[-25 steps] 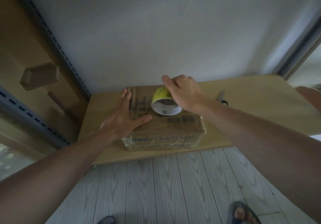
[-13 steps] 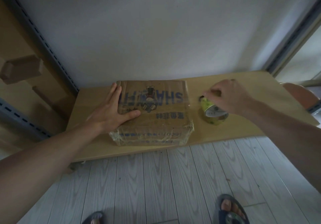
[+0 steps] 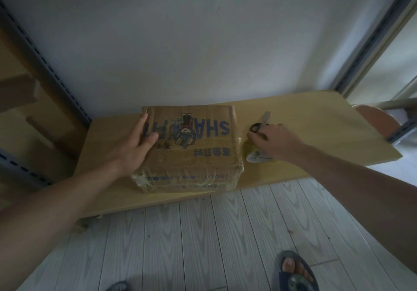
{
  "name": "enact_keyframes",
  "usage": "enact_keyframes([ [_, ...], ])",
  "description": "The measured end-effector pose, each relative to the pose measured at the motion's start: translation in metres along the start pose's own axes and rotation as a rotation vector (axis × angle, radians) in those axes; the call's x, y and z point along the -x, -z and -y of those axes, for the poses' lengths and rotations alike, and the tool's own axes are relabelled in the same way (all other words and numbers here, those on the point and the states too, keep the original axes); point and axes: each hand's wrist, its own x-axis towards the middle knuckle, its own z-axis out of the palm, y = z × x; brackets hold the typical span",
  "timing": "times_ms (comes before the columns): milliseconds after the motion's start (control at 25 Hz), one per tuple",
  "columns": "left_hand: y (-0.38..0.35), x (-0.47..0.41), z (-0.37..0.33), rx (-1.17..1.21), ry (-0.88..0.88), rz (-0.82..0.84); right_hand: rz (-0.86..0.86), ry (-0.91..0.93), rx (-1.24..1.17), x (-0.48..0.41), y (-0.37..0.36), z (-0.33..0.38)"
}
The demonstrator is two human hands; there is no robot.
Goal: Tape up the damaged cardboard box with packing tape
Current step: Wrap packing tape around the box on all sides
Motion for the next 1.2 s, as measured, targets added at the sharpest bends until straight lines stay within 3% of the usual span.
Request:
enact_keyframes([
  [120,0.0,0.0,0.0,0.181,0.049,-0.078,0.101,-0.001,-0.01,0.001,-0.022,0.009],
  [320,-0.001,0.001,0.013,0.39,0.205,-0.165,-0.083,-0.152,-0.292,0.003,-0.019,0.022],
  [560,0.009,0.018,0.038,0.901,0.453,-0.345,-0.403,-0.03,-0.65,-0.014,0.043,0.076],
  [640,-0.003,0.019,0.049,0.751,0.49,-0.329,-0.446,0.022,-0.838,-0.022,0.063,0.104],
  [760,-0.034,0.018,0.048,0.133,0.468,-0.221,-0.466,0.088,-1.008,-0.037,0.08,0.141],
  [800,-0.041,0.022,0.031,0.038,0.451,-0.169,-0.434,0.107,-1.021,-0.042,0.08,0.151],
  [880,-0.055,0.022,0.008,0.004,0.458,-0.123,-0.343,0.113,-1.003,-0.05,0.075,0.173],
  [960,-0.045,0.011,-0.003,0.275,0.482,-0.204,-0.305,0.095,-0.996,-0.055,0.072,0.184],
  [1040,-0.01,0.002,-0.016,0.624,0.419,-0.357,-0.299,0.082,-1.012,-0.057,0.073,0.184],
  [1080,0.011,0.002,-0.018,0.705,0.303,-0.448,-0.298,0.078,-1.023,-0.057,0.073,0.181],
  [1120,0.032,0.004,-0.024,0.68,0.133,-0.482,-0.299,0.075,-1.031,-0.058,0.073,0.179],
  [1200,0.06,0.01,-0.039,0.464,-0.194,-0.35,-0.299,0.07,-1.023,-0.055,0.072,0.177],
])
